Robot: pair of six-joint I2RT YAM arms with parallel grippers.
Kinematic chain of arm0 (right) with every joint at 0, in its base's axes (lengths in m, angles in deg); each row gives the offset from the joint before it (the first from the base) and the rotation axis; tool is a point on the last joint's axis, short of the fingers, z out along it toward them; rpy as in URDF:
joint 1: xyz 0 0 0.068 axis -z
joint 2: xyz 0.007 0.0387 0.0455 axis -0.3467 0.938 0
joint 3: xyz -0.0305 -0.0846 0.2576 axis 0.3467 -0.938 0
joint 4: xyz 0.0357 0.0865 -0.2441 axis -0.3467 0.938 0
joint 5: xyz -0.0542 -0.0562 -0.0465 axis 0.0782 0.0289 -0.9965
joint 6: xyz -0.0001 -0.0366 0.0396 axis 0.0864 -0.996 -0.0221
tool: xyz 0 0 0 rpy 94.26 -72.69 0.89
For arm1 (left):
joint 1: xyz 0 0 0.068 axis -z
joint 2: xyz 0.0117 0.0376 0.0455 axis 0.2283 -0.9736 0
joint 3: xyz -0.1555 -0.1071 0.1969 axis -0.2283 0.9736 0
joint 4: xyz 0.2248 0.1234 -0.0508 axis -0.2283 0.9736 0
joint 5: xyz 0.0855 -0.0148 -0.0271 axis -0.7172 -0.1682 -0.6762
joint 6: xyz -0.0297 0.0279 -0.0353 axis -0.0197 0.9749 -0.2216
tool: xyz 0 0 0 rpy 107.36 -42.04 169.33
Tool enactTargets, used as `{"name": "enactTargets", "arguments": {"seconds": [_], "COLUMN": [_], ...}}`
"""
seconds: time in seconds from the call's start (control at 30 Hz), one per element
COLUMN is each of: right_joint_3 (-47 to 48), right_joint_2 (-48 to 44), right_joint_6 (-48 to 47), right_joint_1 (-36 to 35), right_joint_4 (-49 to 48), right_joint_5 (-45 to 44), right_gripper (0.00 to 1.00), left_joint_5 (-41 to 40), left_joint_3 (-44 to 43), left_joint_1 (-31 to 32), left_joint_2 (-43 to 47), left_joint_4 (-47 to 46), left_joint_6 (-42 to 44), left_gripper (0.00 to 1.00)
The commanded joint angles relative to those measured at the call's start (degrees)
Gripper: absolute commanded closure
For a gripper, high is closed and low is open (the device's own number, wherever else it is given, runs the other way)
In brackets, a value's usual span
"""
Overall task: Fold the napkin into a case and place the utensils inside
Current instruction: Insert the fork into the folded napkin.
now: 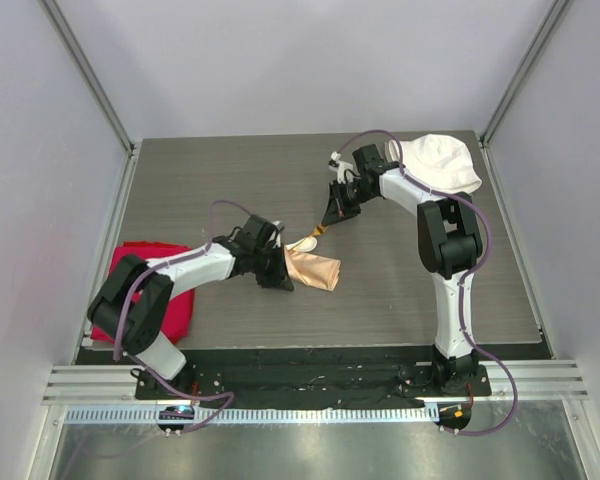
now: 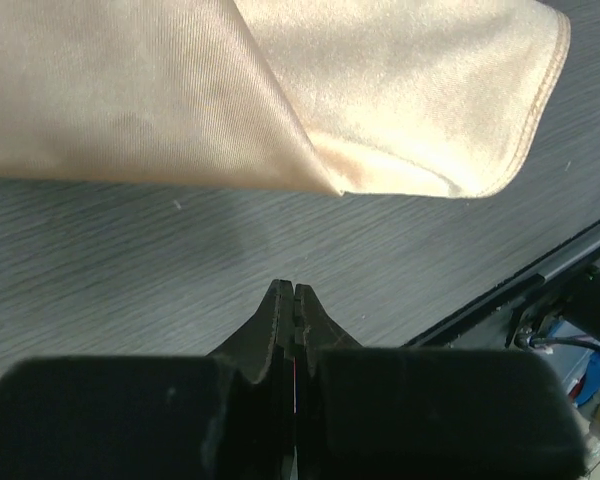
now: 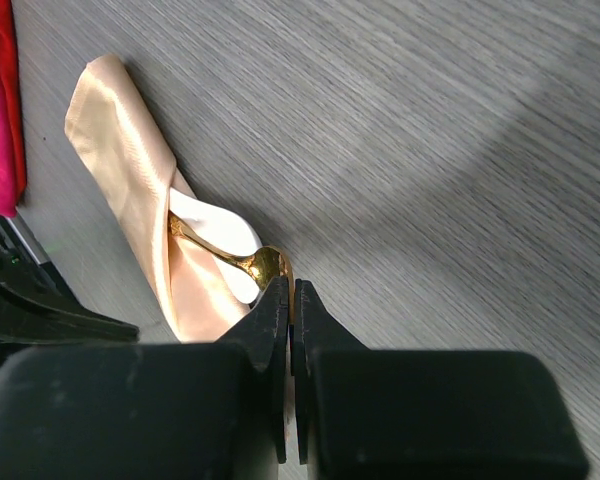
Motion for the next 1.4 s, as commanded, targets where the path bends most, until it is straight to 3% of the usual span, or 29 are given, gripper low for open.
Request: {"name": "enactTargets", "arguments": {"seconds": [0.0, 0.13, 0.5, 1.07, 1.27, 1.37], "right_joint_3": [0.7, 0.1, -3.6, -10.0, -10.2, -10.8], "right_joint_2": [-4.1, -5.4, -10.3, -12.8, -11.4, -11.5], "right_joint_6": [-0.4, 0.7, 7.8, 11.0, 9.4, 9.0], "right_joint_1": [-0.5, -0.9, -1.2, -2.4, -2.5, -2.5], "right_joint_4": [-0.8, -0.8, -1.1, -5.3, -6.6, -6.7], "right_joint_5": [-2.8, -4.0, -11.0, -12.2, -11.8, -12.1], "right_gripper": [0.96, 0.96, 0.94, 0.94, 0.94, 0.94], "left_joint_5": [-2.4, -4.0, -9.0, -13.8, -10.1, -9.2], "left_joint_3": [-3.1, -6.4, -13.3, -24.2, -23.9, -23.3], "left_joint_1": [1.0, 1.9, 2.0, 1.6, 1.6, 0.7], "left_joint_2": [-4.6, -10.2, -14.6, -19.5, -16.8, -11.0], "left_joint_4": [-4.0, -5.2, -8.3, -3.2, -1.9, 4.1], "left_joint_6": [-2.2, -2.9, -6.0, -5.8, -3.8, -1.1], "left_gripper": [1.0, 1.0, 1.0, 1.0, 0.99, 0.98]}}
